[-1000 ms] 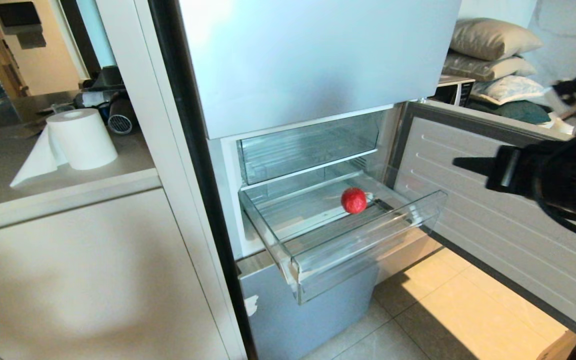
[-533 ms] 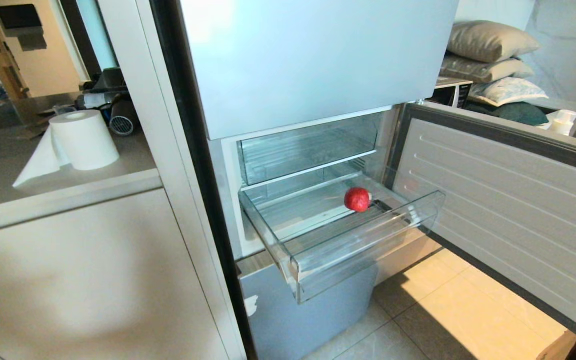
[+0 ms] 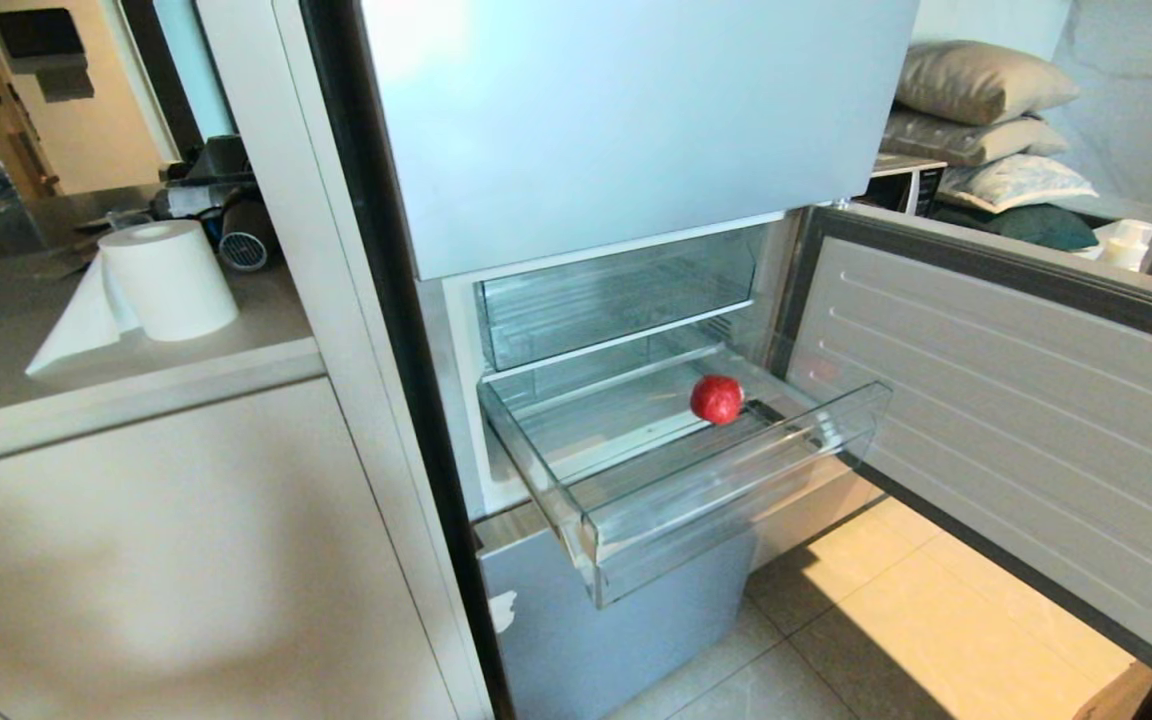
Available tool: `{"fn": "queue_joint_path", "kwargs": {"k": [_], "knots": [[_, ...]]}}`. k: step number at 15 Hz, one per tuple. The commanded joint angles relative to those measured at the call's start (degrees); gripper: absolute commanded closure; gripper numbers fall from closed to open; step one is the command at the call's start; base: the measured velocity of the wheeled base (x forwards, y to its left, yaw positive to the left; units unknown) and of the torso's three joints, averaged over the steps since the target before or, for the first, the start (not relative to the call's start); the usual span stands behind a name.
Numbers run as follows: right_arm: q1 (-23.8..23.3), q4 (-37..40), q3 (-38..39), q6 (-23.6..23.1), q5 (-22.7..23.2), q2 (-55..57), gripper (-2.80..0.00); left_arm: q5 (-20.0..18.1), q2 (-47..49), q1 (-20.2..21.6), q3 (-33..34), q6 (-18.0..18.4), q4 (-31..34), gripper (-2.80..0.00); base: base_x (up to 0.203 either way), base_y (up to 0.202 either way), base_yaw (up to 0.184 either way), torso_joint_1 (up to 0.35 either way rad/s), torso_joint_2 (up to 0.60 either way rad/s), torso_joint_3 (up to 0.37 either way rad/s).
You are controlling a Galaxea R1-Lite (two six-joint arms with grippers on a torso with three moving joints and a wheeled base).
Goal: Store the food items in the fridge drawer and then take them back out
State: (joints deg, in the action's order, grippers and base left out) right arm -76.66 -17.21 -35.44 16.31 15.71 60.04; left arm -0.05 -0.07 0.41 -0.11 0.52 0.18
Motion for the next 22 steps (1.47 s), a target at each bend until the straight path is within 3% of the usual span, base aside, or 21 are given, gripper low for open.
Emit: {"fn": "queue_joint_path", "kwargs": {"k": [1,5,9,15,22], "knots": [[-3.3,-4.0,-0.3,0.1,1.0,12.8,-2.80,0.0,0.1,0.0,0.0,0.0,0.0,0.00,0.000,0.000,0.000,0.000,0.00,0.000],[-4.4,-16.2,-0.2,-0.5,2.6,29.4,-2.80,0.0,0.1,0.0,0.0,0.0,0.0,0.00,0.000,0.000,0.000,0.000,0.00,0.000],[-1.7,-24.7,-1.5,-6.9,2.9,42.2,-2.80,0.0,0.1,0.0,0.0,0.0,0.0,0.00,0.000,0.000,0.000,0.000,0.00,0.000],[7.3,-26.6,-9.9,-8.4,2.9,54.2,-2.80,0.0,0.1,0.0,0.0,0.0,0.0,0.00,0.000,0.000,0.000,0.000,0.00,0.000],[10.8,-26.5,-15.1,-8.5,2.7,61.5,-2.80,0.0,0.1,0.0,0.0,0.0,0.0,0.00,0.000,0.000,0.000,0.000,0.00,0.000]]}}
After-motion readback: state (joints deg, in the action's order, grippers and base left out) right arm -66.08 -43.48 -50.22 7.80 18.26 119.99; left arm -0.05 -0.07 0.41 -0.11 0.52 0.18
